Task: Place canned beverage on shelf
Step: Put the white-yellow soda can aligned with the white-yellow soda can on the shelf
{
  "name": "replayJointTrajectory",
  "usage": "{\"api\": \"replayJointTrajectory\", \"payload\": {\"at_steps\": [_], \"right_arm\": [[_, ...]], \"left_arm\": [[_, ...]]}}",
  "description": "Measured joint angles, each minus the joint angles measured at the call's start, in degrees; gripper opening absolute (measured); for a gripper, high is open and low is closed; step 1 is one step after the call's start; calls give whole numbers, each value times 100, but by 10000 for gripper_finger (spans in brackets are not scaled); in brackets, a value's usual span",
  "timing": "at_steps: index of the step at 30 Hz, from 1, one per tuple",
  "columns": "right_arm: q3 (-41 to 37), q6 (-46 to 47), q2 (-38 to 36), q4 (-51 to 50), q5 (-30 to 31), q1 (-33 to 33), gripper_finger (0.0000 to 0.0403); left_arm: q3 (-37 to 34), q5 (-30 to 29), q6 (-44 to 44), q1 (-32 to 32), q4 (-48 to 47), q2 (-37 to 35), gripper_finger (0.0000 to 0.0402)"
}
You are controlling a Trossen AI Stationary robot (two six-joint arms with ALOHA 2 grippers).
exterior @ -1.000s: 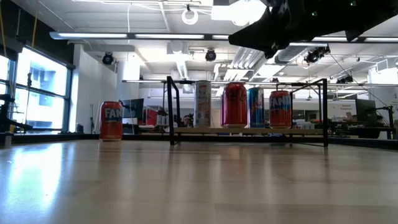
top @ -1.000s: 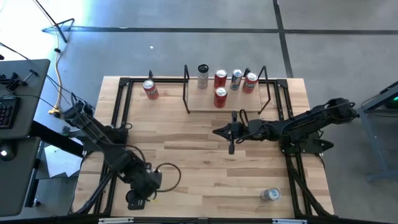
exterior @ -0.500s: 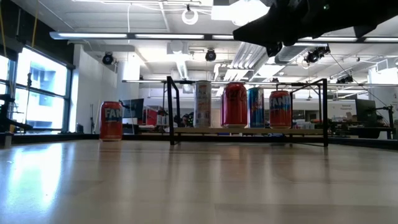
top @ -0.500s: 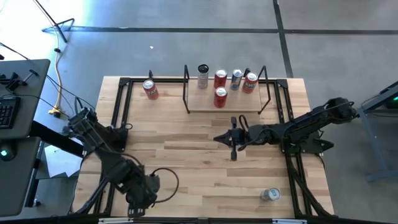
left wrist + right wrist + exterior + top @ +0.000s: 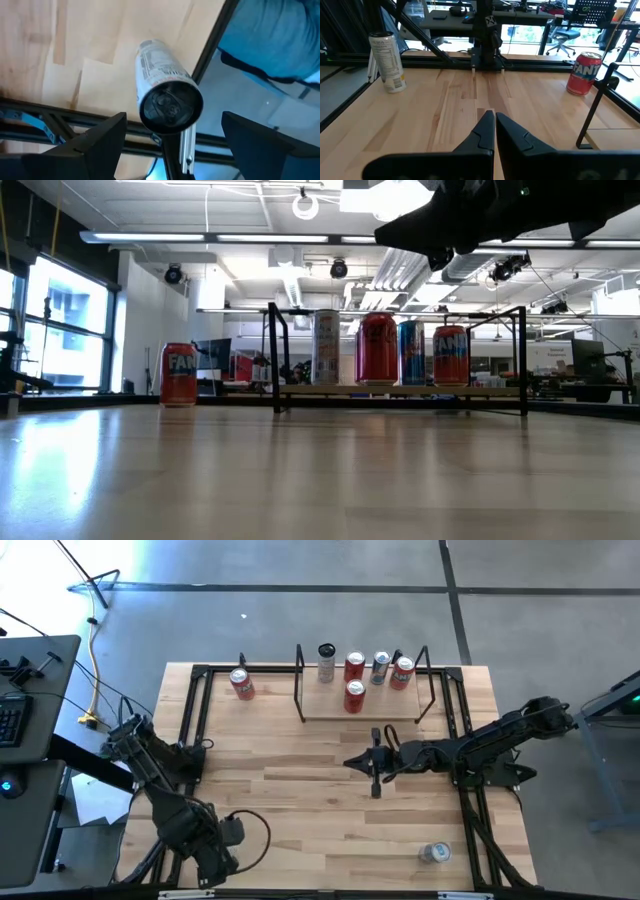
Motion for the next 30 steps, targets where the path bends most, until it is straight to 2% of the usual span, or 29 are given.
{"api": "replayJointTrajectory", "payload": {"at_steps": [3,16,30], "right_arm": [[0,0,2,0,-2,0,0],[0,40,2,0,-2,0,0],[0,44,4,-22,-4,0,0]], "left_arm": [[0,-150,-163,-53,5,5,317],[-7,-69,-210,-59,-90,532,317],[-7,-91,-348,-98,-325,566,315]]}}
